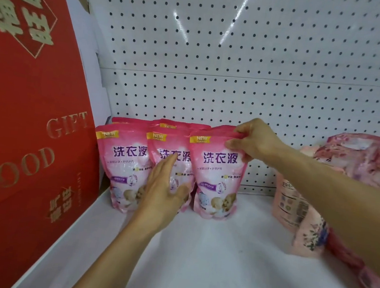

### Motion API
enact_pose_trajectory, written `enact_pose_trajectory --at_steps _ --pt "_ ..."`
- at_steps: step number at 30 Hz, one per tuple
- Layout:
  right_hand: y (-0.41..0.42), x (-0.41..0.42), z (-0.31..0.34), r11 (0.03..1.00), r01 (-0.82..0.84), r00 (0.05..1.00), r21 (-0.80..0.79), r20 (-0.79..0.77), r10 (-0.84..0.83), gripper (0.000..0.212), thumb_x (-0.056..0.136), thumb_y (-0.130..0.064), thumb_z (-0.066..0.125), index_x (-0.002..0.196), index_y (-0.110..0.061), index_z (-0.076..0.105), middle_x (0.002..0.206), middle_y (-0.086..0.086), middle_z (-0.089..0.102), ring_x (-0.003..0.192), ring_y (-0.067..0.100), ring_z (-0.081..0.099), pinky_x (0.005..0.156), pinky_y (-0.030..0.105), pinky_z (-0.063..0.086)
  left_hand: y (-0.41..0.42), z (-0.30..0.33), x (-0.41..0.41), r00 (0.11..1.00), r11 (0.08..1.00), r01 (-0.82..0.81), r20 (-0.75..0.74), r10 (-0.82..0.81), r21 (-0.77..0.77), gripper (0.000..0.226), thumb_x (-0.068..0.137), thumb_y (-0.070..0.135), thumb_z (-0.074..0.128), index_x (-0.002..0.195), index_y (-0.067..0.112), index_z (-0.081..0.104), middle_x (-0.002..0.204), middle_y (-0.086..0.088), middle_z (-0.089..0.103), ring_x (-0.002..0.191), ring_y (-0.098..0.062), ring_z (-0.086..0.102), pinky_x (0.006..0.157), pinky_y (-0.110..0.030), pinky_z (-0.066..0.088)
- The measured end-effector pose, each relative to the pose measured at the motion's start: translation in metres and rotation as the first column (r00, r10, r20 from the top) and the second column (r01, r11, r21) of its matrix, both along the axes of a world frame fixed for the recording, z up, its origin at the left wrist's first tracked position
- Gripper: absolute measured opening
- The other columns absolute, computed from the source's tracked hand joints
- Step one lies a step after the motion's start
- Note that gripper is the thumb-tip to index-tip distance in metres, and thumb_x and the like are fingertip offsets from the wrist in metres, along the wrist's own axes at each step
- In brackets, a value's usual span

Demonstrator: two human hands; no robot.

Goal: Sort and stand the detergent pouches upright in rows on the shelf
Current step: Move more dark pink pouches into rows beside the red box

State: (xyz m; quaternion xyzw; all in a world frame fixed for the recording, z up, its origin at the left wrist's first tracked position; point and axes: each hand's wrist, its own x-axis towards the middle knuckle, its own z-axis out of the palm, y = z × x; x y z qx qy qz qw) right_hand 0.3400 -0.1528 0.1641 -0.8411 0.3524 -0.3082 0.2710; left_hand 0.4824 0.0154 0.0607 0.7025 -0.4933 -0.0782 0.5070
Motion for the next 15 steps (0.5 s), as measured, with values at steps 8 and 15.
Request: enact_pose_trajectory --at_steps 8,15 --pt "0.0 0.001 -0.012 0.956 0.24 0.969 -0.167 -0.015 -0.246 0.02 0.079 -0.028 0.073 0.077 -0.008 0.067 0.075 0.011 0.071 0.075 0.032 0.069 0.073 0.042 0.057 0.0 -0.004 -0.001 1.0 0.997 0.009 0.027 -0.012 0.077 0.07 0.098 0.029 0.057 0.154 0.039 0.016 0.163 0.013 0.012 0.151 -0.008 0.006 0.124 -0.041 0.012" --pt "0.038 -0.032 0.003 0.932 0.141 0.962 -0.334 -0.178 -0.209 0.053 0.088 -0.033 0.063 0.138 -0.027 0.044 0.13 -0.004 0.058 0.117 0.021 0.055 0.088 0.039 0.044 0.001 0.0 -0.025 0.985 0.996 -0.041 0.171 0.026 0.085 0.071 0.095 0.034 0.06 0.155 0.031 0.021 0.162 0.008 0.019 0.15 -0.009 0.009 0.12 -0.036 0.013"
